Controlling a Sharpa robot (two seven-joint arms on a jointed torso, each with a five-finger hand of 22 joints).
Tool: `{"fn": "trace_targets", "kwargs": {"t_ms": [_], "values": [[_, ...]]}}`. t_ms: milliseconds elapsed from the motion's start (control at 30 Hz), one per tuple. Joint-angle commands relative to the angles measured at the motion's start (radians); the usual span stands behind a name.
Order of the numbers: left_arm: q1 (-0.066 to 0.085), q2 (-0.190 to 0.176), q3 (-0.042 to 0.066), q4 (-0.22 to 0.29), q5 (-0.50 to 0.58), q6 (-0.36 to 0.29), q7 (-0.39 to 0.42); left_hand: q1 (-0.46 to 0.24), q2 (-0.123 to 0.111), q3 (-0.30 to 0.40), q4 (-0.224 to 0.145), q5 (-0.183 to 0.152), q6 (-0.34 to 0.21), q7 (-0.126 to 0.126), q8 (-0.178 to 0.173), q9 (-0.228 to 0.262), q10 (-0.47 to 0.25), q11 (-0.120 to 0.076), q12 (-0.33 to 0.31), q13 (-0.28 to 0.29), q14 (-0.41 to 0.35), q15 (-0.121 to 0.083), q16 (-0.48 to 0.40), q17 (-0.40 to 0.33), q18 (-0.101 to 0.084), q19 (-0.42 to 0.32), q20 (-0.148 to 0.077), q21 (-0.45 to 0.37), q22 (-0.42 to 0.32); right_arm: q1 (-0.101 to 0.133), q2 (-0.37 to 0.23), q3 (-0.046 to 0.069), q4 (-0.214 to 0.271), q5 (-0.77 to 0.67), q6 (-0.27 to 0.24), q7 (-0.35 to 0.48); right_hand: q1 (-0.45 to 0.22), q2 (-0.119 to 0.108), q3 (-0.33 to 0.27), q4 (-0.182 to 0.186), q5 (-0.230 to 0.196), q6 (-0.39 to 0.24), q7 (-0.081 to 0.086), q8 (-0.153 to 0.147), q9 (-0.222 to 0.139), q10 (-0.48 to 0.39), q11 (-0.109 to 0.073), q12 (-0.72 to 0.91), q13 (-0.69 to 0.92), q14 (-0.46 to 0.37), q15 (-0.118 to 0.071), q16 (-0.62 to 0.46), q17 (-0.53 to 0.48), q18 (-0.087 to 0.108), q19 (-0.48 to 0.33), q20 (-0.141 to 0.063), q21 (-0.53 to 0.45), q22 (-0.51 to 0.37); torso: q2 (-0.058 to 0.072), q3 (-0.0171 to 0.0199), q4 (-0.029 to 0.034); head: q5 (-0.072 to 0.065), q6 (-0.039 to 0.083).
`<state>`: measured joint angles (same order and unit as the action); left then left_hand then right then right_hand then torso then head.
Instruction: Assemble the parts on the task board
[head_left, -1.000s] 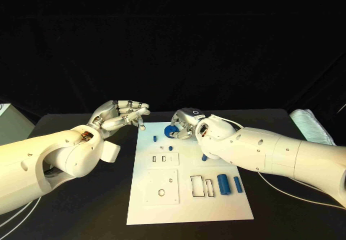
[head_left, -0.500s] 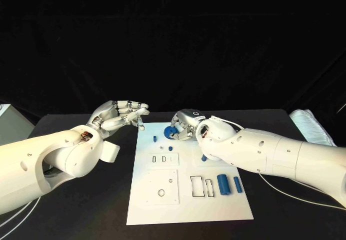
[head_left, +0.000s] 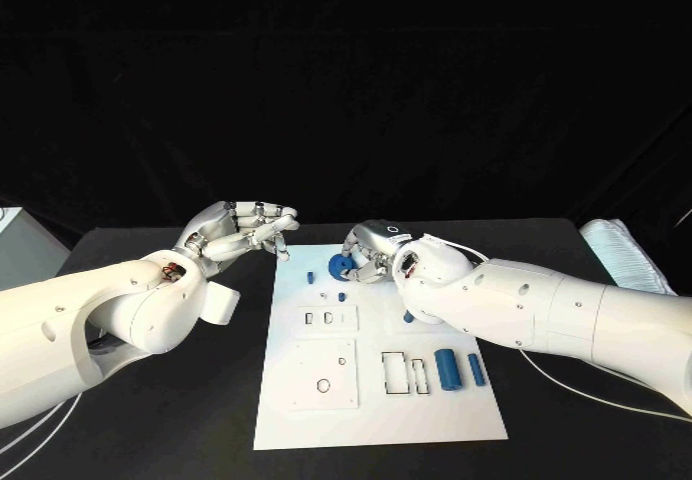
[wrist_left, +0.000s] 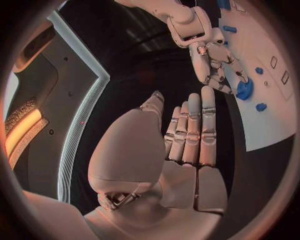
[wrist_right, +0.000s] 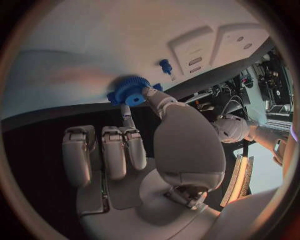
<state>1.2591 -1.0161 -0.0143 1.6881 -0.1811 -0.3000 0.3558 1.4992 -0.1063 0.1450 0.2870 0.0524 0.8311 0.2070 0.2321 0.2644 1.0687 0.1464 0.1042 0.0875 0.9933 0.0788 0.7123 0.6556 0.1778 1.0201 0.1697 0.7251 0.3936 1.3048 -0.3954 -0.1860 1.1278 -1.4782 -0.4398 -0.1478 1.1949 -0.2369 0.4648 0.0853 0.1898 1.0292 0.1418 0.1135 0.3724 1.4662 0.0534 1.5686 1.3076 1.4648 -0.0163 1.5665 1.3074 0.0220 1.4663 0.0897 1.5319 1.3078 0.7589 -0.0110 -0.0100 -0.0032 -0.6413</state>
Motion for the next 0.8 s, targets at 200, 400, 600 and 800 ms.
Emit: {"fn": "trace_targets", "kwargs": {"t_ms": [200, 400, 600, 800], "values": [[0.001, 0.003, 0.001, 0.0, -0.002, 0.019, 0.002, 0.001, 0.007, 0.001, 0.001, -0.004, -0.004, 0.008, -0.004, 0.001, -0.004, 0.004, -0.002, 0.001, -0.004, 0.003, -0.004, -0.001, 0.004, -0.01, 0.0, 0.003, 0.001, -0.001, 0.003, 0.0, -0.001, -0.012, -0.008, 0.008, -0.016, 0.0, -0.078, 0.013, -0.07, -0.06, 0.011, -0.039, -0.015, 0.105, 0.016, 0.002, 0.263, 0.106, 0.013, 0.004, 0.263, -0.007, 0.077, 0.009, -0.009, 0.217, 0.0, -0.0004, 0.0001, -0.003, 0.001], [0.001, 0.007, 0.001, -0.007, -0.002, 0.021, 0.002, 0.001, 0.007, 0.001, 0.001, -0.004, -0.004, 0.008, -0.004, 0.001, -0.004, 0.004, -0.002, 0.001, -0.004, 0.003, -0.004, -0.001, 0.004, -0.01, 0.0, 0.003, 0.001, -0.001, 0.001, 0.0, -0.004, -0.01, -0.003, 0.006, 0.115, 0.021, -0.369, 0.198, -0.102, -0.15, 0.04, -0.047, -0.067, 0.09, 0.045, -0.018, 0.248, 0.106, 0.038, 0.004, 0.263, -0.004, 0.072, 0.033, -0.019, 0.209, 0.0, -0.001, -0.0013, -0.004, 0.0], [0.001, 0.008, 0.001, -0.011, -0.002, 0.021, 0.002, 0.001, 0.007, 0.001, 0.001, -0.004, -0.005, 0.008, -0.005, 0.002, -0.005, 0.004, -0.002, 0.001, -0.003, 0.003, -0.006, -0.001, 0.005, -0.011, 0.0, 0.004, 0.002, -0.001, -0.011, 0.0, 0.005, -0.005, -0.01, 0.013, 0.119, 0.027, -0.373, 0.208, -0.093, -0.138, 0.039, -0.041, -0.069, 0.091, 0.042, -0.016, 0.249, 0.106, 0.037, 0.004, 0.263, -0.005, 0.073, 0.033, -0.017, 0.212, 0.0, 0.0003, 0.0, -0.004, 0.0], [0.001, 0.007, 0.001, -0.012, -0.002, 0.022, 0.003, 0.001, 0.007, 0.001, 0.001, -0.004, -0.005, 0.008, -0.005, 0.002, -0.005, 0.004, -0.002, 0.001, -0.003, 0.003, -0.006, -0.001, 0.005, -0.011, 0.0, 0.004, 0.002, 0.0, -0.061, 0.002, 0.054, 0.034, -0.098, 0.048, 0.119, 0.047, -0.354, 0.205, -0.041, -0.112, 0.031, -0.031, -0.071, 0.099, 0.035, -0.005, 0.258, 0.106, 0.032, 0.004, 0.263, -0.007, 0.079, 0.029, -0.008, 0.22, -0.001, 0.0005, 0.0001, -0.004, 0.0]]}}
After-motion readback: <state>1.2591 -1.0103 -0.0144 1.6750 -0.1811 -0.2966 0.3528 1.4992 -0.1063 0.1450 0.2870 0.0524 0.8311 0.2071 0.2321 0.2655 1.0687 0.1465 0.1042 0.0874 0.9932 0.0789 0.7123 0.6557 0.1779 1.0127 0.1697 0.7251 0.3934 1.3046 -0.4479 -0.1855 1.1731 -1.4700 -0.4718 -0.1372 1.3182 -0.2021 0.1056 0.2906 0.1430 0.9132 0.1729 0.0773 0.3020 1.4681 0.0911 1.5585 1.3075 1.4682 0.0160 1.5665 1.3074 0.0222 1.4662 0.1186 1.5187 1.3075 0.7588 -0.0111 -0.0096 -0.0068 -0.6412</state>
